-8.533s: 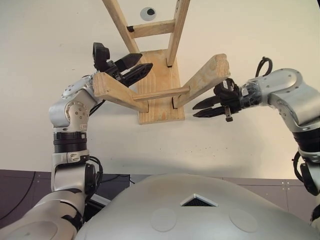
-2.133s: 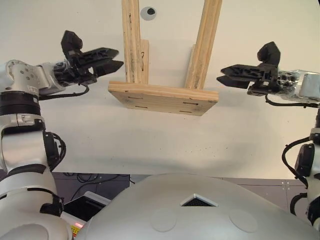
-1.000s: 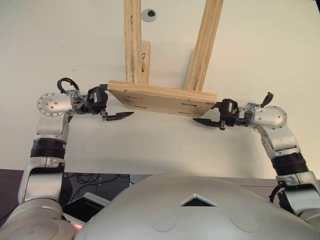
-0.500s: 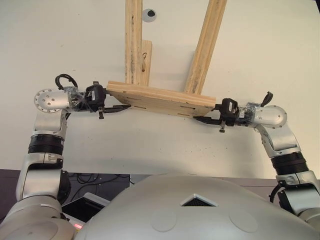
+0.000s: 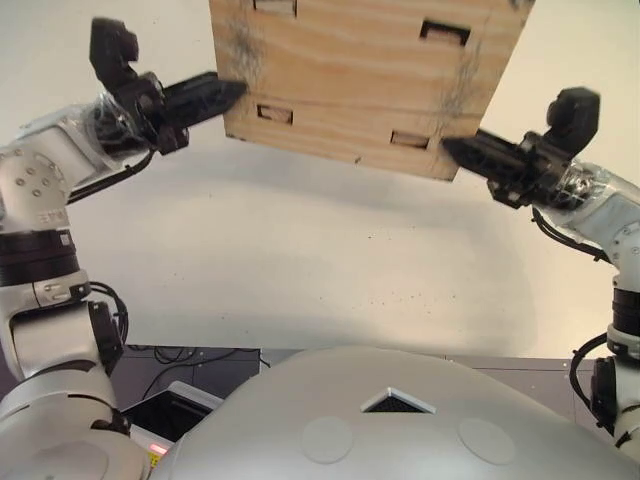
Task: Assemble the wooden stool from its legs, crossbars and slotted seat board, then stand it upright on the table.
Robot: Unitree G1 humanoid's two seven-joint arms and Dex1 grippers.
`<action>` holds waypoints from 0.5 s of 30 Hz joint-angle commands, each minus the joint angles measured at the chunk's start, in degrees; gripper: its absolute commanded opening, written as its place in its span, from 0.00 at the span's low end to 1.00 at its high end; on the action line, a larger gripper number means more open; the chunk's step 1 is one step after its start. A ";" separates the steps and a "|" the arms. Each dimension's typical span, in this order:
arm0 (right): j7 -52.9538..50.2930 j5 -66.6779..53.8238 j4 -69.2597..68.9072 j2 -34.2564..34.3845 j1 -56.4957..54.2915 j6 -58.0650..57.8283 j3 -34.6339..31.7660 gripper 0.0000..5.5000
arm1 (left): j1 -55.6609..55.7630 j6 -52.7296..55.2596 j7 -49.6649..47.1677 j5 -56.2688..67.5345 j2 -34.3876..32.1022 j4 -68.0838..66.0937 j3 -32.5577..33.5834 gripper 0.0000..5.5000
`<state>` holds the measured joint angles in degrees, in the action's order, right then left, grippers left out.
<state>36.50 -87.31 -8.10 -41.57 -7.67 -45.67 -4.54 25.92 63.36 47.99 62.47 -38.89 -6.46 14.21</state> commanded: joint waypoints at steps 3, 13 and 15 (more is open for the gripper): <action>-49.73 -24.82 21.68 6.01 -24.69 -0.77 0.07 0.24 | 23.75 18.97 -36.05 6.92 10.18 -19.34 11.03 0.33; -53.25 -7.92 60.11 18.38 -46.87 3.08 -5.31 0.34 | 39.00 5.01 -34.26 -7.41 15.68 -45.82 7.89 0.39; -51.29 -4.42 62.84 19.15 -47.89 2.01 -7.89 0.42 | 39.58 3.28 -30.79 -8.67 15.42 -48.43 9.01 0.46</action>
<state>-13.79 -96.66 50.66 -24.90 -57.19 -42.26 -11.55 64.04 67.21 14.81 55.68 -23.96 -52.80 23.21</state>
